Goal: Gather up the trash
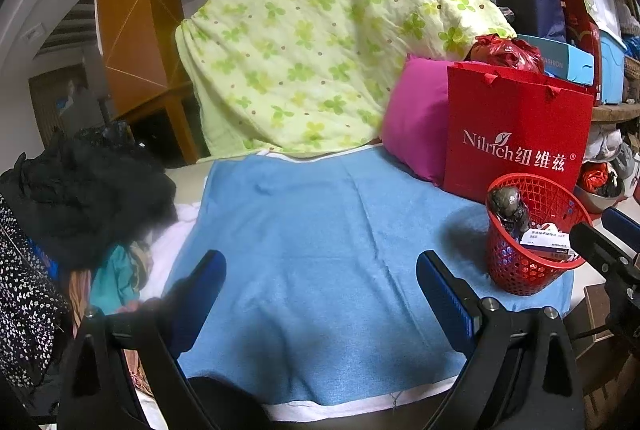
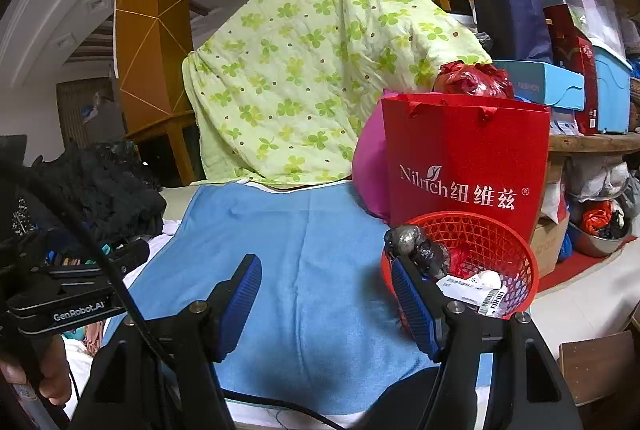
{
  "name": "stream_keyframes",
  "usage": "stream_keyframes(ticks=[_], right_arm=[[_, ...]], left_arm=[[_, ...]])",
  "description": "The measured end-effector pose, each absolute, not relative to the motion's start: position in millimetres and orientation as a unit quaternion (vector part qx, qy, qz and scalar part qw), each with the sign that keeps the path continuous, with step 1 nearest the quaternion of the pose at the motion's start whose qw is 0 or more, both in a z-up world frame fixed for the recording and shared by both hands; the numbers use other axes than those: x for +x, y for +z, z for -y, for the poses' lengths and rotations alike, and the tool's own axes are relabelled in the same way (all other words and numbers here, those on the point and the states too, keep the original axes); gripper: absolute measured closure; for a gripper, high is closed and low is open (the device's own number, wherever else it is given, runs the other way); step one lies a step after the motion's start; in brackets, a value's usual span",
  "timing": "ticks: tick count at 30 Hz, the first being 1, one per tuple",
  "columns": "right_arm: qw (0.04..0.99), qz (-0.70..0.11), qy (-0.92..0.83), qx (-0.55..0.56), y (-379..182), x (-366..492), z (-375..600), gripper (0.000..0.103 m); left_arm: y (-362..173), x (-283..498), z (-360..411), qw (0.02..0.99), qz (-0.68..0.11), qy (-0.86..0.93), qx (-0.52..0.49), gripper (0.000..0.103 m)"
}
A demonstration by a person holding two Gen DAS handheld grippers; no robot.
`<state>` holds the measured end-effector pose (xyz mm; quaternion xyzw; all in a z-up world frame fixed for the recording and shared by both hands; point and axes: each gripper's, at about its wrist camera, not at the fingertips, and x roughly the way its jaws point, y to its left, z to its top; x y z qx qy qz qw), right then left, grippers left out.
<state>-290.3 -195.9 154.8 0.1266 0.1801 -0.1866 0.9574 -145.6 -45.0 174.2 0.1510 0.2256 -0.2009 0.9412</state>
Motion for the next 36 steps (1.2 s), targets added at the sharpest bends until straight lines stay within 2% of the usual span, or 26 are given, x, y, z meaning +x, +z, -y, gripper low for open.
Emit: stream_keyframes(ticks=[36], right_arm=[[0.958, -0.180, -0.184, 0.123, 153.8, -287.3, 191.8, 0.032]], left_arm=[[173.3, -146.7, 44.8, 0.940, -0.229, -0.202, 0.149, 0.007]])
